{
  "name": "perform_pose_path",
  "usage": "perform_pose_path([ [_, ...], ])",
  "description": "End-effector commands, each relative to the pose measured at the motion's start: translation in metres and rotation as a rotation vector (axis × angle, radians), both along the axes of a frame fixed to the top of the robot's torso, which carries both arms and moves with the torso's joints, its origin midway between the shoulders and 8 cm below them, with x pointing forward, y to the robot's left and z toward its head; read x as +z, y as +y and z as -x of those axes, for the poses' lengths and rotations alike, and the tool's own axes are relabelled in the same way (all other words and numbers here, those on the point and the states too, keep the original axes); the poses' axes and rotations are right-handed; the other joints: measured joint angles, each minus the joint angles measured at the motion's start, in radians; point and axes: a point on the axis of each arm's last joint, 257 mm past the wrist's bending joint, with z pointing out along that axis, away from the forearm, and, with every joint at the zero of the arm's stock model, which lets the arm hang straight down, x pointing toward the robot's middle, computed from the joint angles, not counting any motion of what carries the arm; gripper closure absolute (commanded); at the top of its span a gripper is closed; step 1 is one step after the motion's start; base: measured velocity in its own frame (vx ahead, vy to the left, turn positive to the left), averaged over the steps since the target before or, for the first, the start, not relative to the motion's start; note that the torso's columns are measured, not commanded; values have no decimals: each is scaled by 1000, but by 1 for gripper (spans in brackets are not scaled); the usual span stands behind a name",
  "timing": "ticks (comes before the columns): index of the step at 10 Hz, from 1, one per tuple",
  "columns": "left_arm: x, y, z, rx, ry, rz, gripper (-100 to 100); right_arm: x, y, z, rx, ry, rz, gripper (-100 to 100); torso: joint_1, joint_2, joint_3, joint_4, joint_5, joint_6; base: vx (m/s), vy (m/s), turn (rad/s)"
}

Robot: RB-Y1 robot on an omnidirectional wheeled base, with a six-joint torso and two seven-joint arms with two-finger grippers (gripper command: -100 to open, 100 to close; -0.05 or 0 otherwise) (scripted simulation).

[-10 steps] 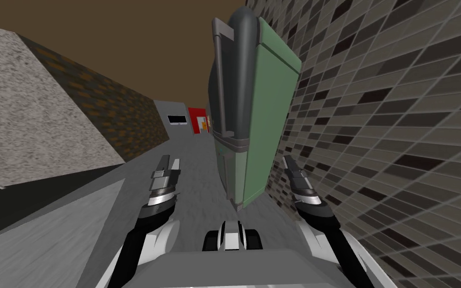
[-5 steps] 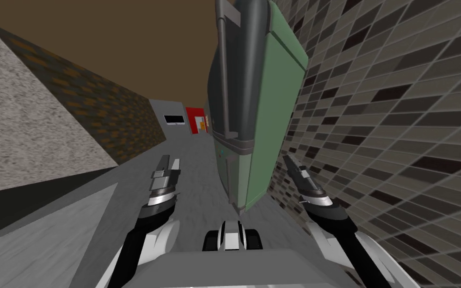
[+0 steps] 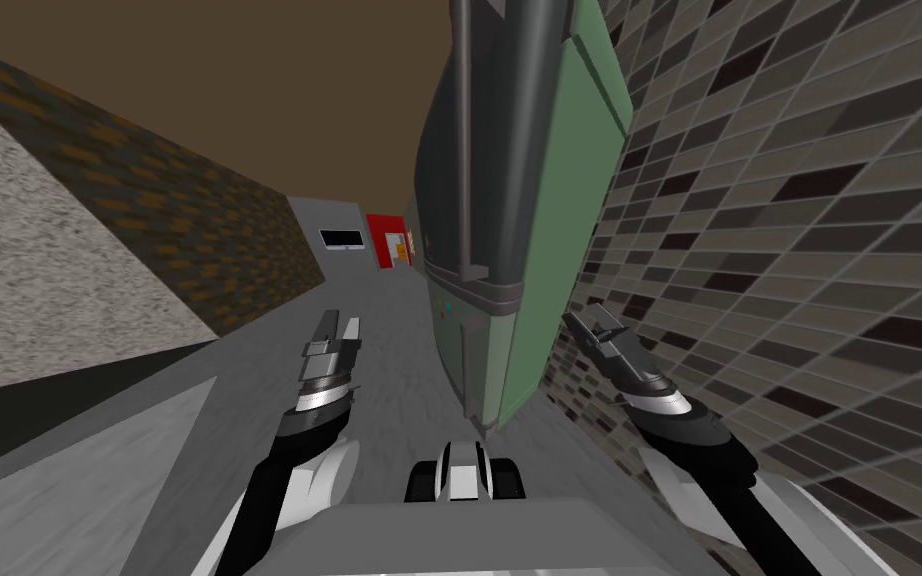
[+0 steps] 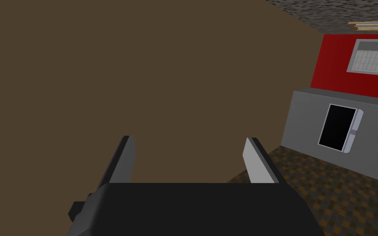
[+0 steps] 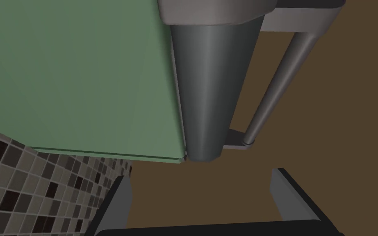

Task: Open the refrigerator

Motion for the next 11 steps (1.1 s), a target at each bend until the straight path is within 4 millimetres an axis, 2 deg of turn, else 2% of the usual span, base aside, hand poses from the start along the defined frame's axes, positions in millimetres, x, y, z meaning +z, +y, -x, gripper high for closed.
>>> perform_pose_path([
  [1, 0, 0, 0, 0, 0, 0, 0, 0, -4, 0, -101, -15, 180, -100, 0, 0, 0, 0, 0, 0, 97, 110, -59],
  [11, 0, 0, 0, 0, 0, 0, 0, -4, -28, -4, -434, -97, 885, -100, -2, 1, 1, 0, 0, 1, 93, 119, -75],
])
